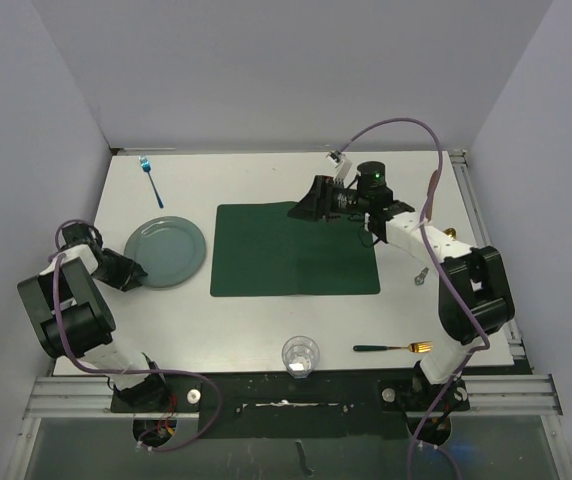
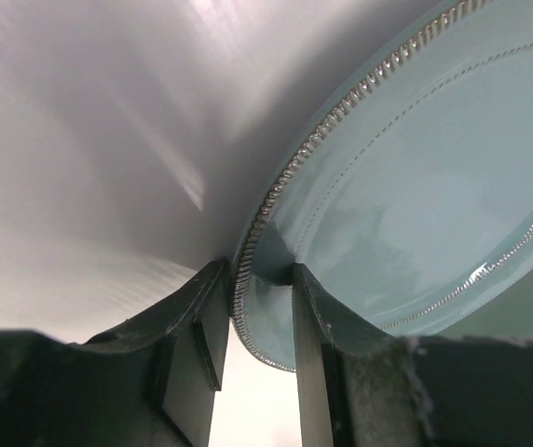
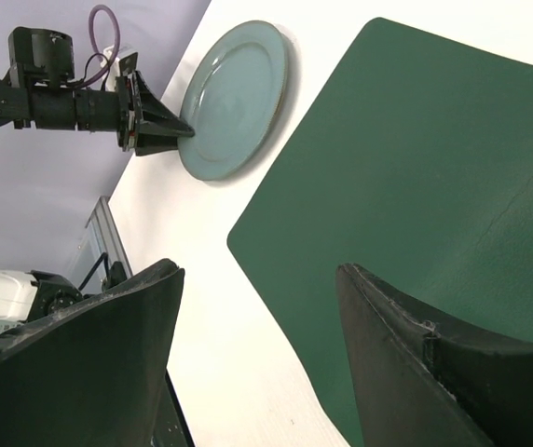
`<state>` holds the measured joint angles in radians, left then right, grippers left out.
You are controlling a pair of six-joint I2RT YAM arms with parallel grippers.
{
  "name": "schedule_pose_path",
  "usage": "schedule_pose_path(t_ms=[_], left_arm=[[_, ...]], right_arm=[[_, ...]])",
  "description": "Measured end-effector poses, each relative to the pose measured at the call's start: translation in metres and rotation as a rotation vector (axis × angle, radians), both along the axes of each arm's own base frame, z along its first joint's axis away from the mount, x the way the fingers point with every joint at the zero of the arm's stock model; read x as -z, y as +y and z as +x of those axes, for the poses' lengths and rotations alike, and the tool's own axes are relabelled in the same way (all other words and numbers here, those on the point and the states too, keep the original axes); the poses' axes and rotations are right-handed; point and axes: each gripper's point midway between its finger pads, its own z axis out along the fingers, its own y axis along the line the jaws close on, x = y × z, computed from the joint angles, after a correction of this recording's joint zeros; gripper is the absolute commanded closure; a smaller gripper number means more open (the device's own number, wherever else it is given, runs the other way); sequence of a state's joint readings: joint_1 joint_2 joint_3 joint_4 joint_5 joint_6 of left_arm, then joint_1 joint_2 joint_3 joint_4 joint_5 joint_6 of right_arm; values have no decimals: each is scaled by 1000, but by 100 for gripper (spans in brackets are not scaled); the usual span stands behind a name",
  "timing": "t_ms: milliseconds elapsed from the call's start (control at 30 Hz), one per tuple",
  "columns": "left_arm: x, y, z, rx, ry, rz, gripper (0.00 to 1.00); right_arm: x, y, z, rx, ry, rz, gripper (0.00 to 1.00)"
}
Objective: Set the dinner table for one person
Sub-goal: Move the plate to the center of the board.
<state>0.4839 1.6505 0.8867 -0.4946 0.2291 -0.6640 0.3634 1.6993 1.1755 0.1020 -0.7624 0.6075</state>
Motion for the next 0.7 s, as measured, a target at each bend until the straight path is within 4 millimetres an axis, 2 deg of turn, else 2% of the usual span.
schedule_pose_path(t_ms=[100, 200, 367, 467, 533, 600, 700], left_arm=[[3, -1, 7, -13, -14, -7, 76], [5, -2, 23, -21, -54, -16, 78], [9, -3, 46, -21, -134, -29, 80], [10, -3, 57, -17, -185, -35, 85], [10, -4, 62, -14, -214, -40, 91], [10, -5, 66, -10, -237, -48, 98], [10, -8, 73, 6, -270, -55, 100]], right_arm=[[2, 4, 1, -8, 2, 0, 33], [18, 11, 7, -26, 28, 4, 33], [76, 36, 26, -76, 170, 30, 34], [113, 57, 40, -95, 246, 30, 35], [128, 74, 47, -117, 272, 31, 35], [134, 93, 53, -142, 277, 37, 35], [129, 126, 59, -189, 249, 57, 35]])
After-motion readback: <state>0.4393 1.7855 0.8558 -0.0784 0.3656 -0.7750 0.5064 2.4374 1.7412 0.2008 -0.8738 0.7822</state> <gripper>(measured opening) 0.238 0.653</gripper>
